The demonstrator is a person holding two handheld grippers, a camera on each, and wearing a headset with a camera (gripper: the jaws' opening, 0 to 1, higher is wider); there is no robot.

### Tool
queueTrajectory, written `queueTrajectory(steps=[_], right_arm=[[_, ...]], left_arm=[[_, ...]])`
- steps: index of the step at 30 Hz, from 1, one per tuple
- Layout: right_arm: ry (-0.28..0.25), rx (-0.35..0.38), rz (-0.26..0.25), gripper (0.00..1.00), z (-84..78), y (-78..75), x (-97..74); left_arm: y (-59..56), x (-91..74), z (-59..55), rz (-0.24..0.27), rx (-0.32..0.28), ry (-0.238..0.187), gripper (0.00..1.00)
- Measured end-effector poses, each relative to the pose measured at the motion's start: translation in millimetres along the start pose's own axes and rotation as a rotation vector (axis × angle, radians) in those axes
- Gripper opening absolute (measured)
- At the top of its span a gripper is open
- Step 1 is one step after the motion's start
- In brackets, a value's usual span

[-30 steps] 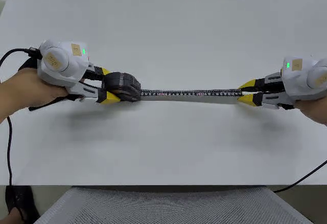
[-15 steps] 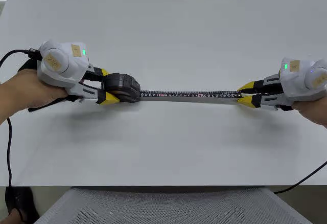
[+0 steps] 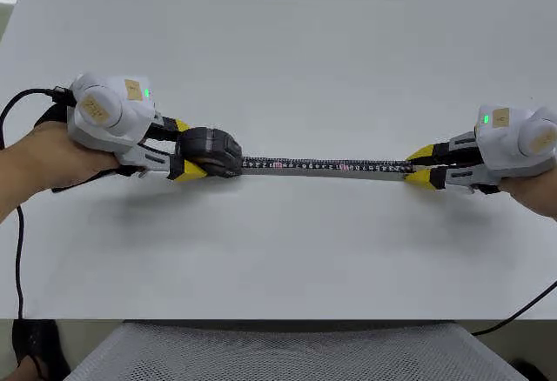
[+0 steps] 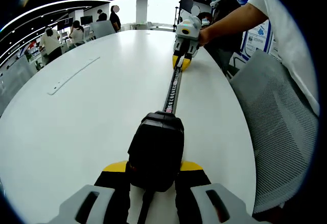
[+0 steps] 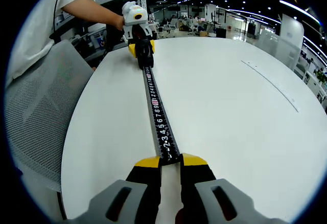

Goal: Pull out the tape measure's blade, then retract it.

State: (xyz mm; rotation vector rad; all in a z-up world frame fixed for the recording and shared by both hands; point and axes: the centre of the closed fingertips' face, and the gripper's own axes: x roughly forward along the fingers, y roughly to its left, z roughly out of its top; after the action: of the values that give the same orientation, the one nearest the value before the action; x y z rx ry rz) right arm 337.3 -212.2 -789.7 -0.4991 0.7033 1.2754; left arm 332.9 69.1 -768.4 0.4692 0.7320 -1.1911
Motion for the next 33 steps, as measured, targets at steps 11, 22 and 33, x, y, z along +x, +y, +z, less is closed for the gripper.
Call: queueTrajectory(steps=[11,22,33], right_arm=[[0.007,-0.007,0.012,0.10,-0.8,1.1,0.1],[-0.013,-0.015,-0.002,0.19,3.1,4.4,-5.6],[-0.011,-0.001,0.000,0.24,2.4,5.2,-4.3]], left_arm=[[-0.5,-0.1,-0.4,0.001,0.000,0.006,0.31],[-1.7,-0.4,0.1,0.005,0.013,0.014,0.32],[-2.4,-5.1,-4.7,0.005,0.001,0.015,0.35]])
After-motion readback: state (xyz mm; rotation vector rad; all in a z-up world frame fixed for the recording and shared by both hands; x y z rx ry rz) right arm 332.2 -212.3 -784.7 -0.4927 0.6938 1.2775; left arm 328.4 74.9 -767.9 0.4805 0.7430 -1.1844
